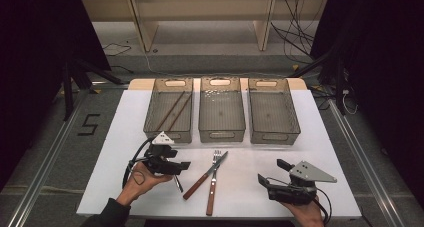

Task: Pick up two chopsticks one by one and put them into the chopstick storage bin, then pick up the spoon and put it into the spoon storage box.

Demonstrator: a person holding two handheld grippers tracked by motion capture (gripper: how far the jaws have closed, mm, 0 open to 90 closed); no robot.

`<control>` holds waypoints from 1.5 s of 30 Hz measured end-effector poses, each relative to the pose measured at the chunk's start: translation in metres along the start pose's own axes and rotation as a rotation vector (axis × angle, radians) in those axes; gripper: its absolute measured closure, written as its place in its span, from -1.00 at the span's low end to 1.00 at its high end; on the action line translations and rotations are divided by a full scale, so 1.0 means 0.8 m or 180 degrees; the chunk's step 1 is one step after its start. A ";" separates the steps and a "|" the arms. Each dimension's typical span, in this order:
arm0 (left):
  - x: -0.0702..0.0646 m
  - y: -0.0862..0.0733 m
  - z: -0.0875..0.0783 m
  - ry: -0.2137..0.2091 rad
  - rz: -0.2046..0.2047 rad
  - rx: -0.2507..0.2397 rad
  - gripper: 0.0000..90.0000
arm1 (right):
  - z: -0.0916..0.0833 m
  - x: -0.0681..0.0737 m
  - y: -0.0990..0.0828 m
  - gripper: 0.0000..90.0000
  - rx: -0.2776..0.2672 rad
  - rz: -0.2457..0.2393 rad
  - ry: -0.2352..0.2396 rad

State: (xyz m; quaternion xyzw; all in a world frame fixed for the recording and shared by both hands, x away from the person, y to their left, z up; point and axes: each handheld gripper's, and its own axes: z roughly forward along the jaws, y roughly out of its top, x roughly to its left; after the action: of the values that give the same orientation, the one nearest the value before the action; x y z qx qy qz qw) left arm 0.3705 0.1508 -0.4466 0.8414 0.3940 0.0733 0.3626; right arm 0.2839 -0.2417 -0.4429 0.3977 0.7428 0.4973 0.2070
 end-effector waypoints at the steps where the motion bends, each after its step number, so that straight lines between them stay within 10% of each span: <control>1: -0.001 -0.002 0.002 0.0002 0.0002 0.0027 -0.19 | 0.000 0.000 0.000 -0.60 -0.0001 0.0005 -0.0003; 27: -0.012 -0.011 0.017 -0.0072 0.0151 0.0405 0.97 | 0.002 -0.001 0.000 -0.60 0.0018 0.0003 -0.0009; 45: -0.008 -0.019 0.027 0.0026 0.0254 0.0738 0.98 | 0.000 0.000 0.000 -0.60 0.0008 -0.0013 0.0002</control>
State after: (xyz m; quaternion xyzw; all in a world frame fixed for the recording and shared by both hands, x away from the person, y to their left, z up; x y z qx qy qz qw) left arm 0.3652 0.1406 -0.4716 0.8924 0.3675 0.0451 0.2581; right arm 0.2844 -0.2417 -0.4430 0.3964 0.7443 0.4960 0.2073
